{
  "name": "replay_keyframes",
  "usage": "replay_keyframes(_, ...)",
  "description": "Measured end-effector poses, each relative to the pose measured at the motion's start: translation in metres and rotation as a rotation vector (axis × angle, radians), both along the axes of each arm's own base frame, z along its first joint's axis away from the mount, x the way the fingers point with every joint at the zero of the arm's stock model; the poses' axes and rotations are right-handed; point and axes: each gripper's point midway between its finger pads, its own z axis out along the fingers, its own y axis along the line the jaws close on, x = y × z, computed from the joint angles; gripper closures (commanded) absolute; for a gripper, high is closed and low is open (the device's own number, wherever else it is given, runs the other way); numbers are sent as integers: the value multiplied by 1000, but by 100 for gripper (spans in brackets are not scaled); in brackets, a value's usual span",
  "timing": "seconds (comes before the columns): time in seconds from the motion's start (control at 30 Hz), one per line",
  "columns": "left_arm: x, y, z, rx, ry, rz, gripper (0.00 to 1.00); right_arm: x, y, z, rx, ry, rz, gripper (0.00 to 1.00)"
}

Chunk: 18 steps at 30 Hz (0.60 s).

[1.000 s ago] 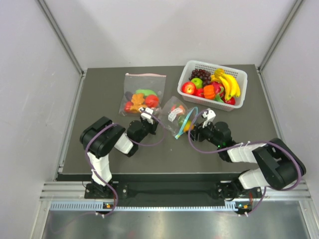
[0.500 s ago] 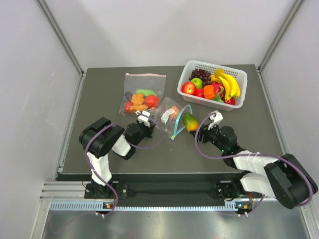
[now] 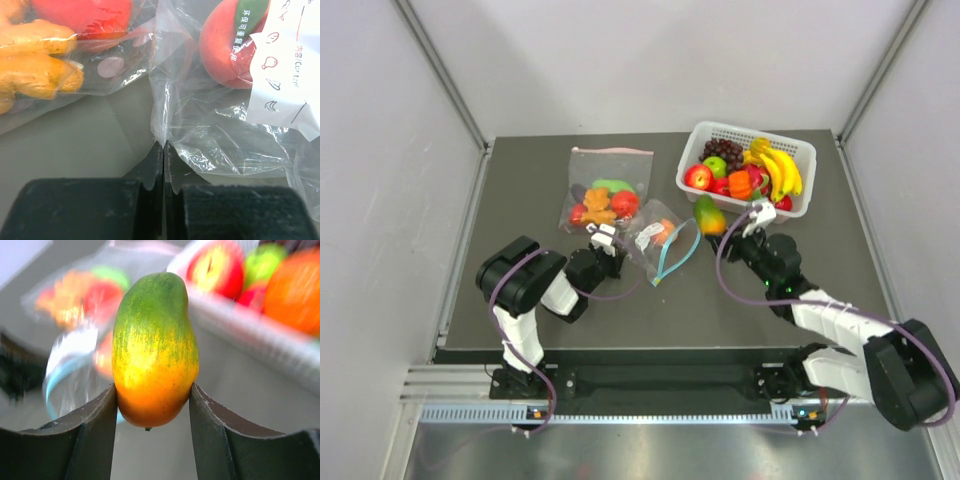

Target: Open the zip-top bag and remove the fake food

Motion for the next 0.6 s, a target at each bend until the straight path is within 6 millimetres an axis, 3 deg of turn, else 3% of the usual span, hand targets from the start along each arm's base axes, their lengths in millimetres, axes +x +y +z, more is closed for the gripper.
replay_keyframes(0.2, -1, -1, 0, -3, 2, -8, 100, 74, -11, 81, 43, -128, -87, 63)
replay_keyframes(0.3, -1, -1, 0, -4, 3, -13, 100, 105, -19, 105, 53, -159, -124, 63)
replay_keyframes(0.43, -2, -2, 0, -5, 4, -19, 100, 150, -26, 109, 54, -146, -155, 63)
replay_keyframes(0.6, -3, -3, 0, -7, 4, -24, 100, 205, -30, 81, 39, -55, -174, 63)
